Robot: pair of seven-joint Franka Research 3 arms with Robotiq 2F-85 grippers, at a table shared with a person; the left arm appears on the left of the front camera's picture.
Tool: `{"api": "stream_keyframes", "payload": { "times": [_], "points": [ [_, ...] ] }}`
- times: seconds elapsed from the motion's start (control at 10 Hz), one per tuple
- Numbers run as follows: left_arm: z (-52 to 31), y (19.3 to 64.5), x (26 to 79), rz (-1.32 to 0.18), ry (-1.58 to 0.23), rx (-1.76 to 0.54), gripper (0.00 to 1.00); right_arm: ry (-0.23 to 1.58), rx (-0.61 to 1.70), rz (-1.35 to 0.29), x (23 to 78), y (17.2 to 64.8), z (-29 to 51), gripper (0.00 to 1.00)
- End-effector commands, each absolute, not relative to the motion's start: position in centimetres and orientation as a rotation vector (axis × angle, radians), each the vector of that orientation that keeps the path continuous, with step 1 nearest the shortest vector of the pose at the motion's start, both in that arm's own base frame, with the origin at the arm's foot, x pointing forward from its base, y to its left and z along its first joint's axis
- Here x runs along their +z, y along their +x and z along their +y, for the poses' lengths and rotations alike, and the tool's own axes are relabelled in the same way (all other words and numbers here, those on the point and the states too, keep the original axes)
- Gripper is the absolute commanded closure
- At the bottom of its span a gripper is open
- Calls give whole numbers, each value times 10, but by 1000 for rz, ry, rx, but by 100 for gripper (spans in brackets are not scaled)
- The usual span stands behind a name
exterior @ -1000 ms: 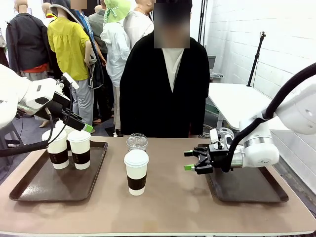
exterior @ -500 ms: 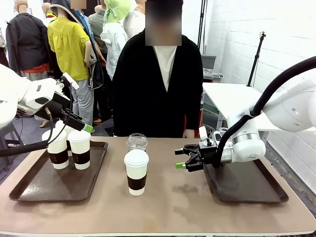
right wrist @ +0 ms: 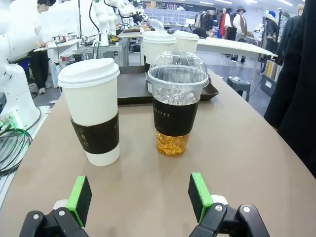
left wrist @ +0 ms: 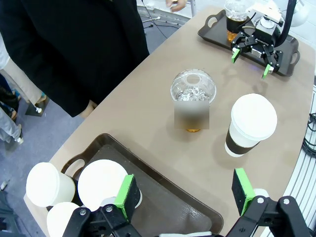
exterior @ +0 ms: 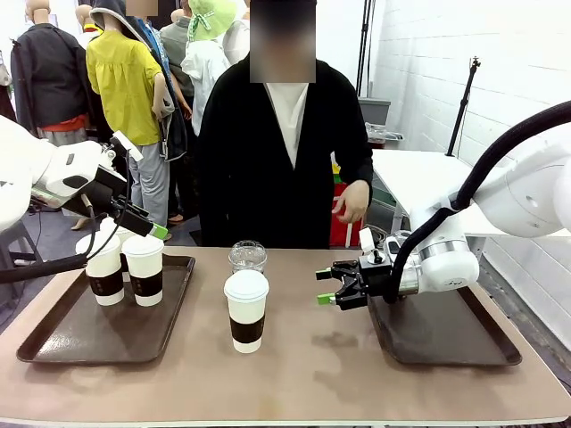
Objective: Distribute the coffee onto the tray.
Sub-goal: Pick up another iced Americano from the middle of the table and place it on the right Handle tray.
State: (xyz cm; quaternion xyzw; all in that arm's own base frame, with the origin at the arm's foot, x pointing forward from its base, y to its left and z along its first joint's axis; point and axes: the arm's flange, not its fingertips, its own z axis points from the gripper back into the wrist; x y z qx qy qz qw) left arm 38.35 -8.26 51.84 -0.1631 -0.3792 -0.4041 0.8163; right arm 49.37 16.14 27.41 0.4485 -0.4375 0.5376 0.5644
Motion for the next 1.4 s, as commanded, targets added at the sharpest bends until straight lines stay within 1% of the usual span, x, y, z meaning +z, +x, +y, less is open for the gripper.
{"api": "stream_keyframes", "payload": {
  "times": [0.0, 0.4, 0.7, 1.3],
  "points": [
    [-80, 387, 516, -811, -359, -879, 0, 1066, 1274, -1033, 272, 499, 169, 0],
    [-80, 387, 516, -811, -359, -879, 0, 1114, 1335, -991, 267, 519, 206, 0],
    [-80, 387, 516, -811, -359, -879, 0, 1133, 1368, -957, 266, 523, 227, 0],
    [-80, 387, 516, -811, -359, -879, 0, 1085, 1289, -1001, 265, 497, 186, 0]
  ]
}}
